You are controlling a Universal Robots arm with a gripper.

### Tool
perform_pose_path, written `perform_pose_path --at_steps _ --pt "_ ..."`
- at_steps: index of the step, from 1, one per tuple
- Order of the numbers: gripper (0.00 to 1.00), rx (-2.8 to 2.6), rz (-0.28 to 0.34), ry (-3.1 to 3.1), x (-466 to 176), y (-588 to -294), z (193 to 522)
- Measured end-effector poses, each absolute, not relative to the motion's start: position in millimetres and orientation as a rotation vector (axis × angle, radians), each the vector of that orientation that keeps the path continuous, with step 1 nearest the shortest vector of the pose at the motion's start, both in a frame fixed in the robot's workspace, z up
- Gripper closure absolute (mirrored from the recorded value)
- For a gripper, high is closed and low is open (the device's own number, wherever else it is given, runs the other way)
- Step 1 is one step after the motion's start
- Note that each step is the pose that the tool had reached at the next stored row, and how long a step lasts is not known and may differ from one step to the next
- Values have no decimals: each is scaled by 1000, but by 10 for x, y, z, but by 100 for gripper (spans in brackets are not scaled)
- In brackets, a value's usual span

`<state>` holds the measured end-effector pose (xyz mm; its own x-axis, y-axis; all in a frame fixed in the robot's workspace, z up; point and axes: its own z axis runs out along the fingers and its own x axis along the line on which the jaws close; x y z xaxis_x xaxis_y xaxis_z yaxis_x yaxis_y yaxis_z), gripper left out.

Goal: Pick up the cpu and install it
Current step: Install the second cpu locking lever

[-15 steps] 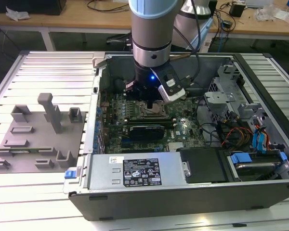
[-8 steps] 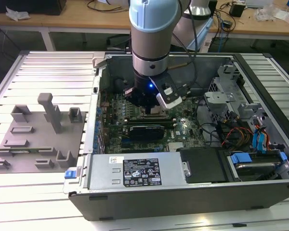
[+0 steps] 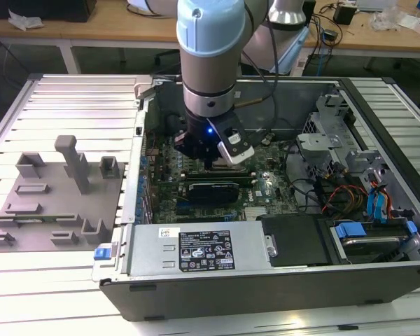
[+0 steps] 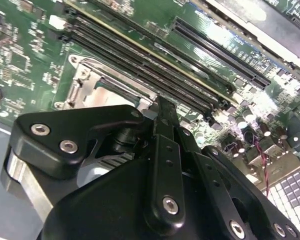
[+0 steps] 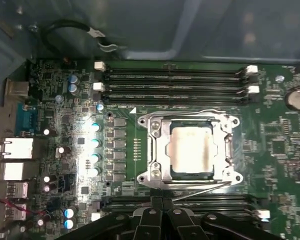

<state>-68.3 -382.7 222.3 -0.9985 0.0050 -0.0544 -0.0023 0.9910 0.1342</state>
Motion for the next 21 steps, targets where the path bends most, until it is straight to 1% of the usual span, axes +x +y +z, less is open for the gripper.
perform_pose_path --at_steps 7,21 --pt "89 8 217 3079 -735 -3829 2104" --pt "89 12 290 3073 -779 -3840 1993"
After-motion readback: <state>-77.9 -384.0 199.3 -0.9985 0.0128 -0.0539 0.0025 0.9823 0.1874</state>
